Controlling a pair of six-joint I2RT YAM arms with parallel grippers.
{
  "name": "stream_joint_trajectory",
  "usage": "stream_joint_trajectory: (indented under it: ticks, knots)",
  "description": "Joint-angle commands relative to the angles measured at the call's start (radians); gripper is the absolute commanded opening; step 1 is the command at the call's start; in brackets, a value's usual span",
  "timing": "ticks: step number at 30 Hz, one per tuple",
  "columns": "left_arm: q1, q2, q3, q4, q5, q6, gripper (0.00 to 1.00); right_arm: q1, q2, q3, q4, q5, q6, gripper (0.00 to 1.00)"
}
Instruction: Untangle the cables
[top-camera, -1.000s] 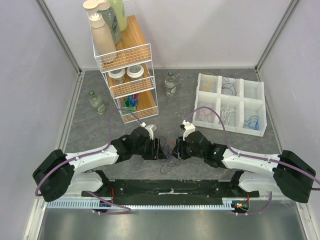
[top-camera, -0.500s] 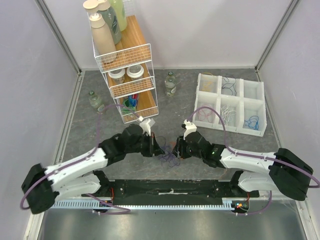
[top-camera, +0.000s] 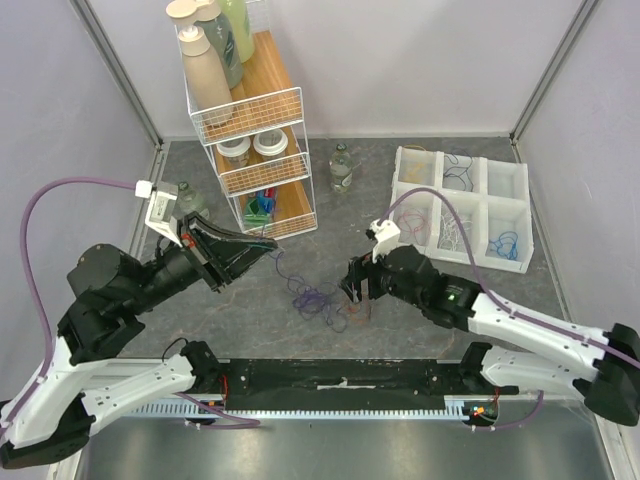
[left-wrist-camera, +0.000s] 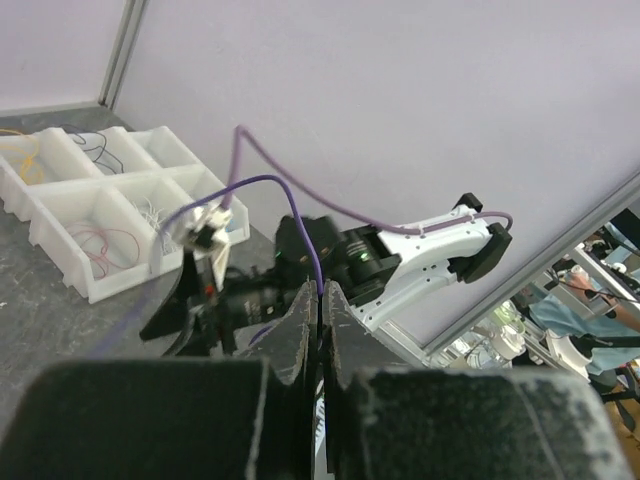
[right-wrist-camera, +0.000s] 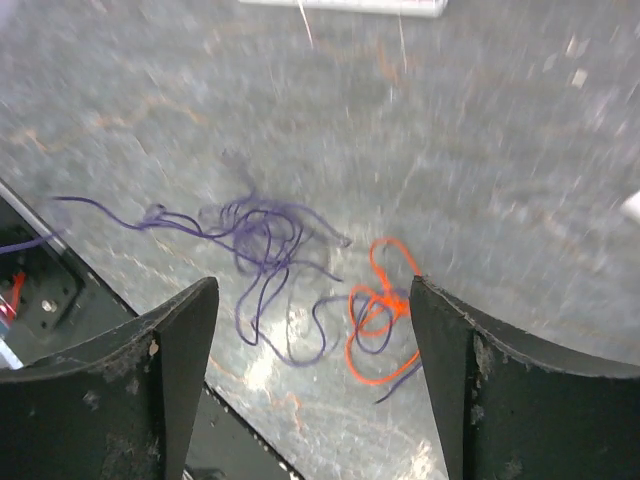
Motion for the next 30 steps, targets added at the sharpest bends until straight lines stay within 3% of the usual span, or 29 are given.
stream_joint_trajectory:
  ticks: [1,5,7,10,13,16,21,26,28,30]
  knots:
    - [-0.002,0.024,0.036,-0.071,-0.036,0.058,0.02,0.004,-0.079,0.127,-0.067,0.040,-0.160,0.85]
    - [-0.002,0.047,0.077,-0.121,-0.102,0.049,0.02,0.004,-0.091,0.207,-0.028,-0.143,-0.245,0.87]
    - [-0.002,0.041,0.077,-0.092,-0.105,0.045,0.01,0.004,-0.073,0.199,0.083,-0.323,-0.257,0.88]
    - [-0.002,0.055,0.094,-0.079,-0.105,0.032,0.02,0.030,-0.009,0.138,0.298,-0.441,-0.205,0.88]
    - [-0.002,0.069,0.109,-0.078,-0.096,0.028,0.02,0.125,0.057,0.078,0.462,-0.332,-0.203,0.86]
    - [0.000,0.066,0.122,-0.079,-0.097,0.026,0.02,0.194,0.105,0.064,0.521,-0.113,-0.222,0.84]
    - [0.000,0.061,0.143,-0.096,-0.093,0.026,0.02,0.199,0.145,0.040,0.616,-0.114,-0.203,0.82]
    - [-0.002,0.047,0.132,-0.081,-0.076,0.009,0.02,0.199,0.169,0.024,0.685,-0.076,-0.191,0.70]
    - [-0.002,0.043,0.129,-0.072,-0.073,0.005,0.02,0.199,0.191,0.027,0.726,-0.079,-0.180,0.56]
    - [-0.002,0.038,0.131,-0.078,-0.080,0.009,0.02,0.199,0.199,0.061,0.701,-0.076,-0.190,0.35]
